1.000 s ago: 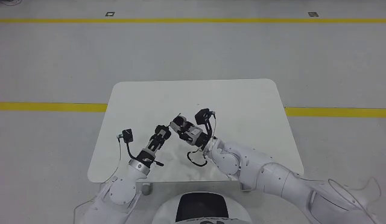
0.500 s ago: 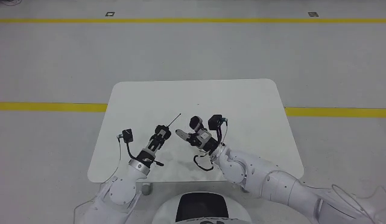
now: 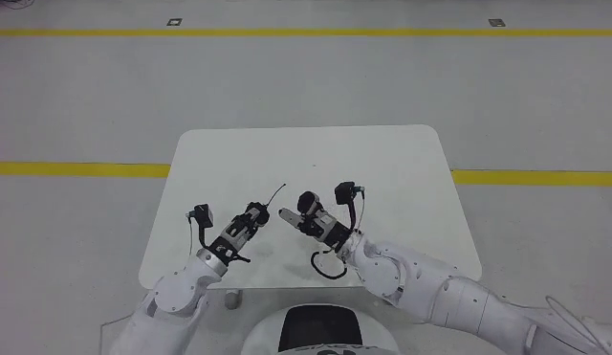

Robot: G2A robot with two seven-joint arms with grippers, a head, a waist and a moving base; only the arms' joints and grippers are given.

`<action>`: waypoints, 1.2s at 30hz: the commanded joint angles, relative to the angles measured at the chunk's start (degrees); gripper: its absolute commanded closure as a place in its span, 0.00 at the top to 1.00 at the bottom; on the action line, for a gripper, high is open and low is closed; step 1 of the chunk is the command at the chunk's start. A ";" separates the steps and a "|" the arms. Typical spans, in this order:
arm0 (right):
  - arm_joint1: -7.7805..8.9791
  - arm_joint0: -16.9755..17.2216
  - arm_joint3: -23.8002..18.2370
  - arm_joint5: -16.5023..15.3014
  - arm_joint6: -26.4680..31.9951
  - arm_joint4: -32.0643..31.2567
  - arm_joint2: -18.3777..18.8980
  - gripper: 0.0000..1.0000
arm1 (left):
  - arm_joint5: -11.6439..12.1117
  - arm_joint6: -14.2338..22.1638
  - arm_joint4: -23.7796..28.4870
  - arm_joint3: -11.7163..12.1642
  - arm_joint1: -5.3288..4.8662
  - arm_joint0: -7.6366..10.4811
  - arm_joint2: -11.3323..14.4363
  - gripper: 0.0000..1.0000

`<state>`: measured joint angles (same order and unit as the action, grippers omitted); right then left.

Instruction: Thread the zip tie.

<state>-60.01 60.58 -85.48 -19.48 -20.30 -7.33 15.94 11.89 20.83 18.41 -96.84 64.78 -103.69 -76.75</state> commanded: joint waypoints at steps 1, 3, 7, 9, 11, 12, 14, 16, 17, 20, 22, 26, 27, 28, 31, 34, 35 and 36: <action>1.33 -0.04 -2.05 0.00 4.34 4.14 1.09 1.00 | -0.69 4.31 3.56 0.39 -0.20 0.24 -0.66 0.00; 2.43 0.34 -3.46 0.00 9.63 8.43 3.15 1.00 | -0.98 7.38 5.56 0.84 -0.43 0.49 -1.53 0.00; 3.34 2.43 -5.07 0.00 21.69 16.97 9.99 1.00 | -1.11 10.19 7.98 1.15 -0.69 0.53 -2.68 0.00; 3.20 4.13 -5.18 0.00 27.71 20.68 14.18 1.00 | -1.13 11.24 9.24 1.32 -0.80 0.58 -3.29 0.00; 2.56 6.34 -5.09 0.00 35.70 24.57 19.50 1.00 | -1.01 12.18 10.35 1.46 -0.91 0.56 -3.86 0.00; 2.10 7.36 -4.93 0.00 39.56 26.69 21.88 1.00 | -0.93 12.49 10.75 1.45 -0.95 0.54 -4.05 0.00; 0.74 9.63 -3.92 0.00 48.60 30.49 27.67 1.00 | -0.90 13.64 12.04 1.55 -1.03 0.45 -4.35 0.00; -0.83 11.47 -2.43 0.00 57.47 34.80 32.82 1.00 | -0.88 14.61 12.88 1.63 -1.10 0.41 -4.58 0.00; -2.09 12.70 -0.94 0.00 63.45 37.92 36.23 1.00 | -1.02 15.38 13.62 1.69 -1.14 0.40 -4.67 0.00; -5.47 14.52 3.88 0.00 76.92 43.89 43.36 1.00 | -1.42 17.43 15.13 1.87 -1.26 0.50 -4.84 0.00; -8.56 15.06 8.40 0.00 86.81 48.13 47.58 1.00 | -2.00 18.98 15.93 1.81 -1.34 0.57 -4.69 0.00; -12.21 14.47 14.47 0.00 96.59 50.95 51.15 1.00 | -1.67 17.96 13.57 1.57 -1.44 0.80 -4.67 0.00; -12.21 14.47 14.47 0.00 96.59 50.95 51.15 1.00 | -1.67 17.96 13.57 1.57 -1.44 0.80 -4.67 0.00; -12.21 14.47 14.47 0.00 96.59 50.95 51.15 1.00 | -1.67 17.96 13.57 1.57 -1.44 0.80 -4.67 0.00; -12.21 14.47 14.47 0.00 96.59 50.95 51.15 1.00 | -1.67 17.96 13.57 1.57 -1.44 0.80 -4.67 0.00; -12.23 14.52 14.31 0.07 96.29 50.96 51.09 1.00 | -2.47 18.54 14.52 1.39 -1.37 0.88 -3.93 0.00; -12.29 14.57 14.09 0.38 95.36 50.73 50.75 1.00 | -3.41 19.85 16.66 1.43 -1.29 1.09 -3.26 0.00; -12.39 14.31 14.65 0.90 94.55 50.63 50.32 1.00 | -4.34 21.00 18.96 1.86 -1.22 1.50 -2.88 0.00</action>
<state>-72.31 75.07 -71.22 -19.07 75.27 43.44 66.66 8.74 40.36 34.29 -95.33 63.49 -102.57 -80.23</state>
